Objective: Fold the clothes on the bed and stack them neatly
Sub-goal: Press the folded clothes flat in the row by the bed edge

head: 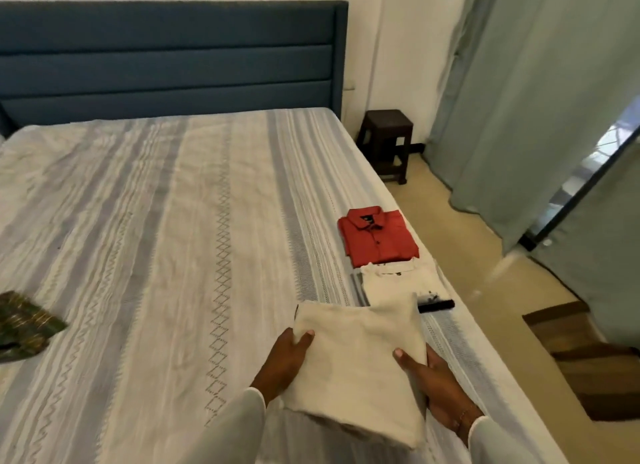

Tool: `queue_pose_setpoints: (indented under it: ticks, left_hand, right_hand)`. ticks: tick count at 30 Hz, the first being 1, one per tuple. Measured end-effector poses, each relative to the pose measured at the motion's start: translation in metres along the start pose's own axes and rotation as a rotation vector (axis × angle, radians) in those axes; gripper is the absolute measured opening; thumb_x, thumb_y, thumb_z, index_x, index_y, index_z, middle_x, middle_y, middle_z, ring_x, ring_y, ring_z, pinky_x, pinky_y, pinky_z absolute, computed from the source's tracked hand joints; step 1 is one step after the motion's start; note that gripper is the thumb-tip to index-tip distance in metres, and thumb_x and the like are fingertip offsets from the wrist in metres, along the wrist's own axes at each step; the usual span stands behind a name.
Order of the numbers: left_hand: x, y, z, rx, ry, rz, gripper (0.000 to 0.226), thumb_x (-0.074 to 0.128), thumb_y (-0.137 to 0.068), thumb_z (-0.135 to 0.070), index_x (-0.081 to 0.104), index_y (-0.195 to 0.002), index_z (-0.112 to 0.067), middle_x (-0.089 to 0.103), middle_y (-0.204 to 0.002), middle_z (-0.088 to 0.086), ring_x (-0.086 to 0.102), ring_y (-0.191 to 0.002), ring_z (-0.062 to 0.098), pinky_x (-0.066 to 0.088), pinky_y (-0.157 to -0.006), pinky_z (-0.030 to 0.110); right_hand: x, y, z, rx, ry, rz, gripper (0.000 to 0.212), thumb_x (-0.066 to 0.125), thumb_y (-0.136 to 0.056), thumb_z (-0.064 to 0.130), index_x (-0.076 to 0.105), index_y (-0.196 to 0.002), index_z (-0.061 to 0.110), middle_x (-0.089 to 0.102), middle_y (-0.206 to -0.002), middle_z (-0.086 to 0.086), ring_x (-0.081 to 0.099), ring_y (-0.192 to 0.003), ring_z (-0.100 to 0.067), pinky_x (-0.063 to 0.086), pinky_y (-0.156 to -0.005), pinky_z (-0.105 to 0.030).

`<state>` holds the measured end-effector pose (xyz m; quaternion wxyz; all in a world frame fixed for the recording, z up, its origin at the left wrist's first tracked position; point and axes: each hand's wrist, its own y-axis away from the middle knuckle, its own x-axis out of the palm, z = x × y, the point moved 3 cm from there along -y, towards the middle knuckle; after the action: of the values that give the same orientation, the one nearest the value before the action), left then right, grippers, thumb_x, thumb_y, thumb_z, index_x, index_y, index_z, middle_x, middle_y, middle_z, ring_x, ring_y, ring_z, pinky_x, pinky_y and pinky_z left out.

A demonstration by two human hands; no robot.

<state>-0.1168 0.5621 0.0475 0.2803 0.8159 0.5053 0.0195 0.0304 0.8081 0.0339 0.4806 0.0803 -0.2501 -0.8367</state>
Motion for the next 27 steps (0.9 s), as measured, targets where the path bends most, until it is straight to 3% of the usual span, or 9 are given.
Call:
queue_pose_setpoints:
  ticks: [3, 8, 11, 15, 19, 21, 23, 26, 27]
  left_hand:
    - [0.053, -0.026, -0.003, -0.051, 0.095, 0.044, 0.031, 0.056, -0.100, -0.043, 0.051, -0.124, -0.022, 0.060, -0.128, -0.002, 0.060, -0.106, 0.014, 0.050, -0.095, 0.031]
    - [0.148, -0.061, 0.010, -0.137, 0.181, 0.133, 0.027, 0.057, -0.102, -0.030, 0.054, -0.128, -0.022, 0.067, -0.126, 0.005, 0.069, -0.101, 0.014, 0.059, -0.083, 0.028]
    - [0.190, -0.070, 0.026, -0.199, 0.274, 0.166, 0.025, 0.056, -0.103, -0.022, 0.057, -0.128, -0.023, 0.070, -0.125, 0.005, 0.071, -0.106, 0.020, 0.058, -0.092, 0.044]
    - [0.237, -0.087, 0.044, -0.284, 0.394, 0.202, 0.027, 0.052, -0.105, -0.023, 0.053, -0.131, -0.029, 0.070, -0.125, -0.002, 0.071, -0.107, 0.019, 0.061, -0.084, 0.043]
    - [0.261, -0.099, 0.056, -0.277, 0.438, 0.186, 0.030, 0.057, -0.102, -0.032, 0.052, -0.132, -0.031, 0.069, -0.127, -0.003, 0.070, -0.111, 0.021, 0.058, -0.091, 0.053]
    - [0.265, -0.103, 0.058, -0.244, 0.351, 0.128, 0.035, 0.061, -0.095, -0.048, 0.052, -0.123, -0.029, 0.069, -0.124, 0.000, 0.071, -0.107, 0.022, 0.059, -0.089, 0.051]
    - [0.270, -0.102, 0.058, -0.148, 0.086, 0.034, 0.051, 0.059, -0.088, -0.065, 0.049, -0.119, -0.026, 0.066, -0.124, 0.000, 0.068, -0.111, 0.025, 0.057, -0.092, 0.049]
    - [0.277, -0.091, 0.051, 0.108, -0.668, -0.232, 0.065, 0.045, -0.099, -0.055, 0.035, -0.147, -0.014, 0.048, -0.145, 0.008, 0.048, -0.133, 0.028, 0.045, -0.108, 0.044]
    - [0.282, -0.086, 0.043, 0.219, -0.803, -0.214, 0.073, 0.042, -0.098, -0.058, 0.029, -0.153, -0.011, 0.040, -0.152, 0.011, 0.039, -0.140, 0.030, 0.039, -0.114, 0.046]
  right_hand:
    - [-0.050, -0.021, 0.012, -0.014, 0.058, -0.031, 0.067, 0.090, -0.072, 0.036, 0.062, -0.131, 0.020, 0.074, -0.117, -0.006, 0.071, -0.107, -0.030, 0.054, -0.097, -0.054]
    - [-0.137, -0.076, 0.013, -0.008, 0.174, -0.094, 0.046, 0.081, -0.083, 0.024, 0.065, -0.125, 0.017, 0.076, -0.111, -0.004, 0.073, -0.101, -0.028, 0.058, -0.091, -0.047]
    - [-0.175, -0.105, 0.005, 0.002, 0.234, -0.095, 0.044, 0.079, -0.084, 0.022, 0.064, -0.125, 0.019, 0.076, -0.110, -0.002, 0.073, -0.100, -0.026, 0.059, -0.085, -0.040]
    - [-0.218, -0.142, -0.009, 0.002, 0.319, -0.083, 0.047, 0.078, -0.086, 0.025, 0.062, -0.129, 0.025, 0.075, -0.114, -0.002, 0.071, -0.104, -0.028, 0.056, -0.090, -0.046]
    - [-0.242, -0.167, -0.020, -0.004, 0.428, -0.161, 0.048, 0.079, -0.086, 0.023, 0.059, -0.130, 0.024, 0.072, -0.118, -0.005, 0.068, -0.101, -0.024, 0.053, -0.082, -0.036]
    - [-0.244, -0.171, -0.028, 0.020, 0.588, -0.249, 0.065, 0.081, -0.084, 0.034, 0.049, -0.140, 0.025, 0.067, -0.127, -0.008, 0.065, -0.105, -0.026, 0.051, -0.088, -0.038]
    - [-0.236, -0.167, -0.029, -0.024, 0.838, -0.391, 0.078, 0.075, -0.087, 0.042, 0.034, -0.150, 0.021, 0.058, -0.133, -0.017, 0.056, -0.115, -0.036, 0.047, -0.095, -0.046]
    - [-0.201, -0.155, -0.019, -0.405, 1.274, -0.461, 0.070, 0.055, -0.090, 0.048, 0.036, -0.149, 0.016, 0.047, -0.142, -0.020, 0.045, -0.127, -0.042, 0.044, -0.100, -0.054]
    - [-0.190, -0.154, -0.020, -0.488, 1.391, -0.409, 0.071, 0.052, -0.090, 0.052, 0.037, -0.151, 0.018, 0.043, -0.148, -0.020, 0.040, -0.133, -0.042, 0.040, -0.105, -0.056]
